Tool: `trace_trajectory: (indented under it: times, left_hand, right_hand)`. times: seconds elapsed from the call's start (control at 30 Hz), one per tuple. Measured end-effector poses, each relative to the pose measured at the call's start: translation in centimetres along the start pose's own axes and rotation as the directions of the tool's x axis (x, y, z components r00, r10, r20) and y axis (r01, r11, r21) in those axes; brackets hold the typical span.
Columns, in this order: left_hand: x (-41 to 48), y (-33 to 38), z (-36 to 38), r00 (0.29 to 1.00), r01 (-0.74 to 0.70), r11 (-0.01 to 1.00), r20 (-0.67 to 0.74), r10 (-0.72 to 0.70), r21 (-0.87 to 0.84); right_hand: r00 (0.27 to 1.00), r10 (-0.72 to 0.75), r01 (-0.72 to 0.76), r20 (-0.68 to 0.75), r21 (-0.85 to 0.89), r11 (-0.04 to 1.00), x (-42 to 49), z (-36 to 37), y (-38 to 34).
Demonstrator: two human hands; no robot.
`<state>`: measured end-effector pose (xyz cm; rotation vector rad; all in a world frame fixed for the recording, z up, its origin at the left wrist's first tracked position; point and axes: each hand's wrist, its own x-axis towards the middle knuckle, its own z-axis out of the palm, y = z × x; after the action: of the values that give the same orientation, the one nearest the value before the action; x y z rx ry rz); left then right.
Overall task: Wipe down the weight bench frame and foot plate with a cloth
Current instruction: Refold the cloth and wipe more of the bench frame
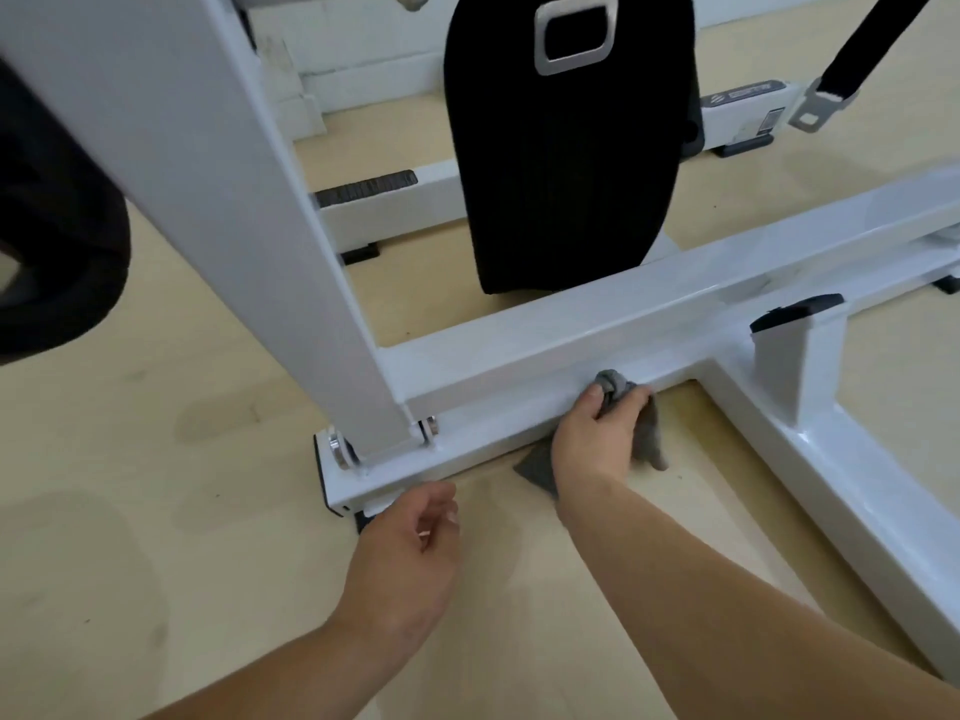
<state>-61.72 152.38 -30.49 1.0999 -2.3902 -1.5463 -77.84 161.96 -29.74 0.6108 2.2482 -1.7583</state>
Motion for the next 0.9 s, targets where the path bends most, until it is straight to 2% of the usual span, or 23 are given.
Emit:
trace_trajectory:
  times: [0.07,0.13,0.2,0.27,0.33,0.4,0.47,0.6,0.7,0.77,0.83,0.9]
  left_hand:
    - [-0.1,-0.8,-1.1,1.0,0.0,1.0,-0.022,0.001,0.016]
    - [-0.5,-1.5,-1.9,0.999,0.005,0.999,-0.041,-0.003,0.038]
    - [-0.9,-2.3,-2.2,0.998,-0.008,0.997,-0.065,0.013,0.074]
    - [-1.4,-3.2,-2.5,0.996,-0.01,0.994,-0.083,0.019,0.108]
    - [-1.9,-3.9,-2.7,0.996,0.017,0.989,-0.091,-0.004,0.145]
    - [-2.3,-4.4,-3.1,0.997,0.032,0.984,-0.079,-0.018,0.177]
    - [-2.3,-4.3,-3.8,0.998,0.017,0.978,-0.056,-0.005,0.207]
    - [-1.6,-3.5,-5.0,0.998,0.011,0.98,-0.069,0.003,0.197]
    - [-1.7,-3.0,-6.1,0.998,0.019,0.986,-0.065,-0.008,0.167]
    - [-1.9,-3.2,-6.8,0.995,0.076,0.99,-0.076,-0.068,0.115]
    - [-2.1,-4.2,-7.3,0.986,0.128,0.988,-0.118,-0.118,0.088]
    - [-2.5,-4.9,-7.5,0.98,0.169,0.976,-0.13,-0.151,0.138]
  right_hand:
    - [0.999,-0.016,0.014,0.039,0.044,0.999,-2.8,2.2,0.6]
    - [0.979,-0.054,0.049,0.196,0.031,0.998,-6.3,3.8,2.1]
    - [0.928,-0.074,0.072,0.364,0.02,0.997,-9.2,4.8,3.9]
    - [0.901,-0.108,0.131,0.419,-0.026,0.991,-9.7,5.3,5.0]
    - [0.939,-0.122,0.155,0.32,-0.078,0.985,-6.7,4.6,4.8]
    - [0.989,-0.053,0.07,0.136,-0.127,0.989,-2.3,3.5,4.1]
    - [0.999,0.029,-0.024,0.037,-0.125,0.992,0.3,3.2,3.9]
    - [0.993,0.098,-0.091,0.06,-0.1,0.991,-5.7,6.6,2.9]
    - [0.952,0.107,-0.103,0.288,-0.031,0.994,-13.4,9.5,3.6]
    - [0.895,0.112,-0.083,0.431,-0.085,0.993,-15.7,10.3,4.8]
    - [0.902,0.142,-0.09,0.409,-0.142,0.986,-14.0,9.8,5.3]
    - [0.933,0.206,-0.147,0.296,-0.209,0.967,-10.8,8.6,4.9]
